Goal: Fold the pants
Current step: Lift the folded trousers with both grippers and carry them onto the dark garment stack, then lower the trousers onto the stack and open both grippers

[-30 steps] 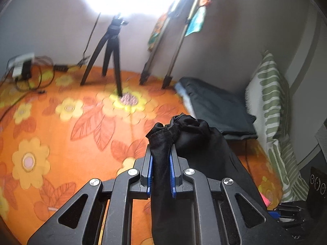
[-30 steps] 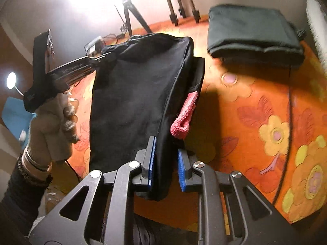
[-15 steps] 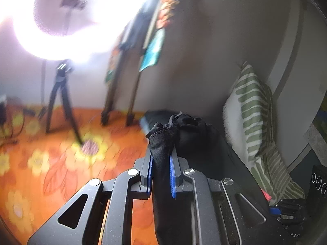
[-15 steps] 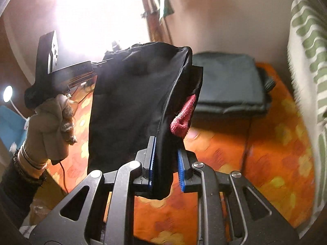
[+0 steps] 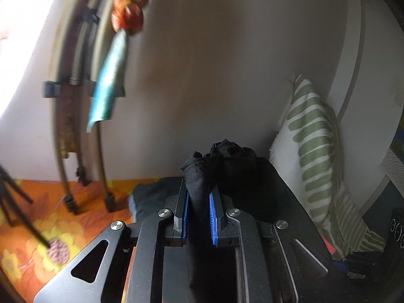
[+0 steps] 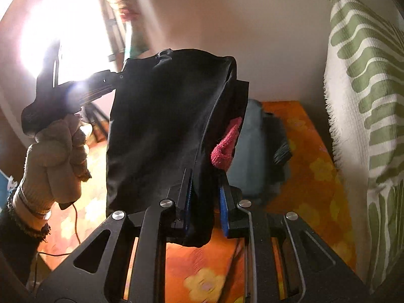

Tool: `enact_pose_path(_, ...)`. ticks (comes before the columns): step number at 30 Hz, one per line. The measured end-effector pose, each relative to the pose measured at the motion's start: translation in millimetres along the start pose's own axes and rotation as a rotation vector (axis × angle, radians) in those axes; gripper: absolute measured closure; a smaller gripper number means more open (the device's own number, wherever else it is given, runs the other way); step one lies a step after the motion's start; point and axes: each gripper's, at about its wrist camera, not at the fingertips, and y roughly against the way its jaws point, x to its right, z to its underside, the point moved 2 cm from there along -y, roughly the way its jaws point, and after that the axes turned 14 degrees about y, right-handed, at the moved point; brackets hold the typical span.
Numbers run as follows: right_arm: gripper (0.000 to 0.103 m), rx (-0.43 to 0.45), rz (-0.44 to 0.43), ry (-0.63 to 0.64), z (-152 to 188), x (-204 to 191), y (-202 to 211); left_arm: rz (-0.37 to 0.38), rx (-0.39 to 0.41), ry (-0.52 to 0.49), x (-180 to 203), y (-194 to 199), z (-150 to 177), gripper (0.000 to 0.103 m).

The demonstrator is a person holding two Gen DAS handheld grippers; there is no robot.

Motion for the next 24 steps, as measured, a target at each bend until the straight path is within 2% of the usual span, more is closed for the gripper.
enact_pose_path(4, 0.084, -0.023, 0.009, -0.02, -6.8, 26.7, -35.6, -0.033, -0.025, 0.01, -8.2, -35.9, -0.1, 0.091)
enact_pose_path(10, 0.084, -0.061, -0.034, -0.087, -2.3, 47.1, -81.6, -0.105, -0.069, -0.003, -23.6, -74.5, 3.0, 0.091)
enact_pose_path(13, 0.083, -0.084, -0.034, -0.106, 0.8, 56.0, -92.7, -0.14, -0.093, 0.006, -30.2, -82.2, 3.8, 0.086)
enact_pose_path(15, 0.08, -0.101, -0.039, -0.127, 3.0, 62.1, -94.2, -0.167, -0.087, 0.007, -31.2, -79.9, 3.1, 0.078)
enact_pose_path(17, 0.079, -0.109, 0.0, -0.115, 6.4, 63.1, -90.3, -0.213, -0.043, -0.031, -29.5, -70.3, -0.1, 0.074)
enact_pose_path(19, 0.074, -0.116, 0.038, -0.09, 8.4, 61.2, -84.1, -0.193, -0.043, -0.01, -30.9, -58.4, -5.2, 0.074)
enact_pose_path(20, 0.067, -0.115, 0.049, -0.089, 9.7, 60.2, -79.8, -0.191, -0.04, -0.012, -30.1, -52.0, -6.0, 0.074)
enact_pose_path(24, 0.066, -0.102, 0.077, -0.084, 13.2, 57.3, -60.6, -0.185, -0.041, -0.045, -23.8, -23.5, -5.7, 0.074)
